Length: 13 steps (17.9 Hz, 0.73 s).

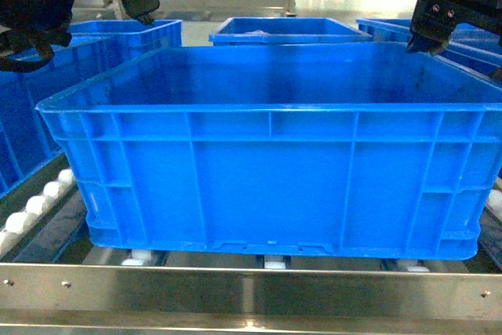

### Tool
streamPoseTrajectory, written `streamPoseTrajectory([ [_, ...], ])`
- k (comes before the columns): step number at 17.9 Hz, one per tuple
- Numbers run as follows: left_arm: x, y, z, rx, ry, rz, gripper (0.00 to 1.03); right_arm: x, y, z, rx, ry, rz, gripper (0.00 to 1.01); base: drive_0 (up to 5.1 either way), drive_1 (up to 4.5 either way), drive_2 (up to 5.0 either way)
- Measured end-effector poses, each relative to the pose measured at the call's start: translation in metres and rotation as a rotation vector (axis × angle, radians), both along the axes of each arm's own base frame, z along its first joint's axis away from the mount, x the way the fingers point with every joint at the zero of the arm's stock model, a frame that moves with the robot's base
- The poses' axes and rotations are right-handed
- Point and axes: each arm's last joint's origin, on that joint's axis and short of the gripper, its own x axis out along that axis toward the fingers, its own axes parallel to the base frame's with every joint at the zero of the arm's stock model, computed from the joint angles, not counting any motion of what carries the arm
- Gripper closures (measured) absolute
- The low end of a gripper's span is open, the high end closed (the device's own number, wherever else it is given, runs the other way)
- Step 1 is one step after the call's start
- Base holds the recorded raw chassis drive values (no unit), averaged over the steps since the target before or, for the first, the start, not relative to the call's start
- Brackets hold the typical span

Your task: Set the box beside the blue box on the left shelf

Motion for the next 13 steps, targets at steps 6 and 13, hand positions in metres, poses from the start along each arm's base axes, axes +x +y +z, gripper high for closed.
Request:
streamPoseTrajectory([
  [6, -0.011, 0.01, -0.014, 0.084, -0.147, -0.013, 0.16, -0.008, -0.008, -0.006, -0.103, -0.34, -0.06, 0.18, 0.0, 0.0, 0.0],
  [13, -0.104, 0.049, -0.039, 0.245, -0.324, -0.026, 0.8, -0.104, -0.037, -0.029, -0.332, -0.64, -0.012, 0.81, 0.0, 0.0, 0.0],
])
